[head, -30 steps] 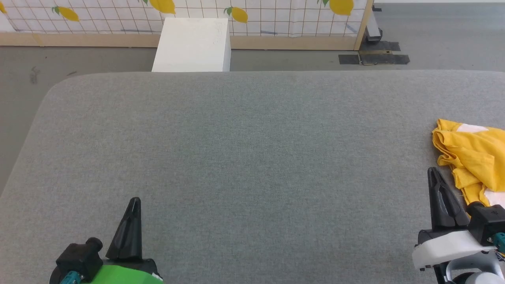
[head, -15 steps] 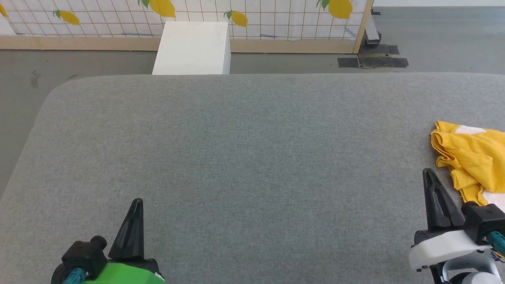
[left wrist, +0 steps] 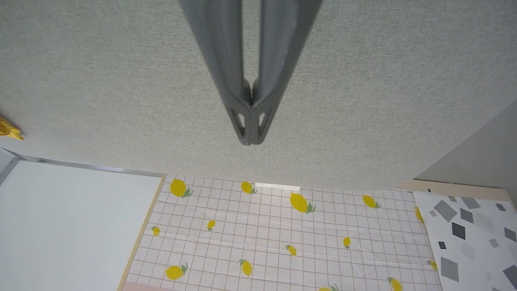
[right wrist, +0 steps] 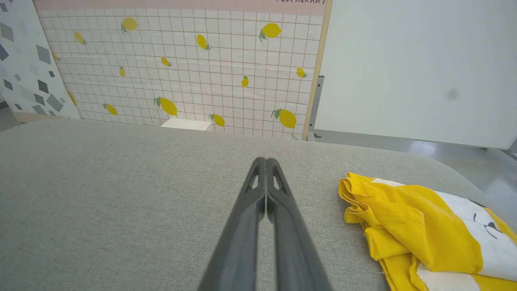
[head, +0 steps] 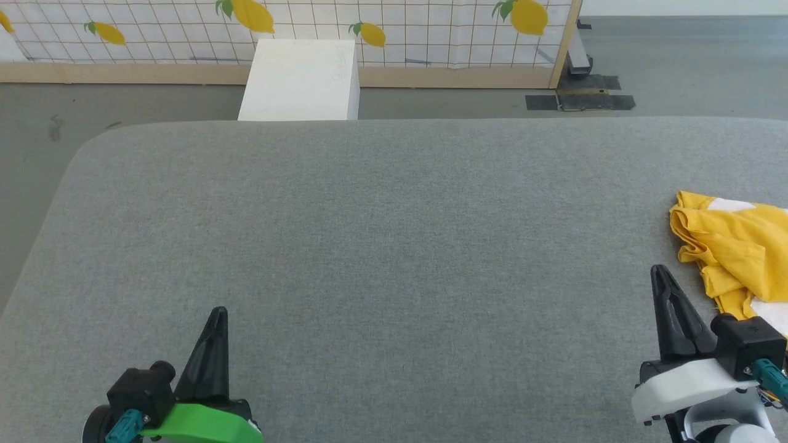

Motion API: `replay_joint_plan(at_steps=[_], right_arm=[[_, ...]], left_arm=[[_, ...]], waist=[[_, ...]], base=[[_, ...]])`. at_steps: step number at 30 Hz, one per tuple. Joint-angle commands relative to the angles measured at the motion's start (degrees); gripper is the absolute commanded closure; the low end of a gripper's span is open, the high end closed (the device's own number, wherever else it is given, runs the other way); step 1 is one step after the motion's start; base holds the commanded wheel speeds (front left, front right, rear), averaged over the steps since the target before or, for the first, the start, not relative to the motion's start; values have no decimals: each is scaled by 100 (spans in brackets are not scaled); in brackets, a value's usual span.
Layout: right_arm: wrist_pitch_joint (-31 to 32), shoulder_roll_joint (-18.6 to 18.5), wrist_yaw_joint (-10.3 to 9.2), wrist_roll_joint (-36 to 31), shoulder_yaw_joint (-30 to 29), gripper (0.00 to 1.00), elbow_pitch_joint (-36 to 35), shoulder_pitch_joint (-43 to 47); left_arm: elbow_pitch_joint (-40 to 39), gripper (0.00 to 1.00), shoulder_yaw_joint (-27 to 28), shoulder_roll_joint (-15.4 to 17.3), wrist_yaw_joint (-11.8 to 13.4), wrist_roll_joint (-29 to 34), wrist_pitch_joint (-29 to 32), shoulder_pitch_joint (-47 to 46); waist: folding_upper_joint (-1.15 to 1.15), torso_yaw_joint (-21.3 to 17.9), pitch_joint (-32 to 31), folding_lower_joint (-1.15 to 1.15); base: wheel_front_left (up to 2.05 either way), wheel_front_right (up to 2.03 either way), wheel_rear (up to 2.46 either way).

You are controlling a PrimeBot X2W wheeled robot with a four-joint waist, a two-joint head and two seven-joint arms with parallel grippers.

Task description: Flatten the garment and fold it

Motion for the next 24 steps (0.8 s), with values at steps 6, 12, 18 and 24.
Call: replay_joint_plan(at_steps=[6, 12, 18, 24], right_arm=[[51, 1, -3, -2, 58, 100, 31, -75], [87, 1, -4, -3, 95, 100, 42, -86], [124, 2, -4, -3, 134, 100, 53, -98], [159, 2, -5, -3, 171, 100, 64, -110]], left_arm=[[36, 100, 43, -57, 71, 173, 89, -152], [48, 100, 56, -87, 97, 270, 159, -188], [61, 100, 69, -118, 124, 370, 230, -226], [74, 100, 81, -147, 151, 468, 300, -262]], waist=[[0, -4, -27, 0], [0, -8, -52, 0], [0, -11, -78, 0], [0, -15, -102, 0]], base=[[0, 0, 0], [0, 0, 0], [0, 0, 0], [0, 0, 0]])
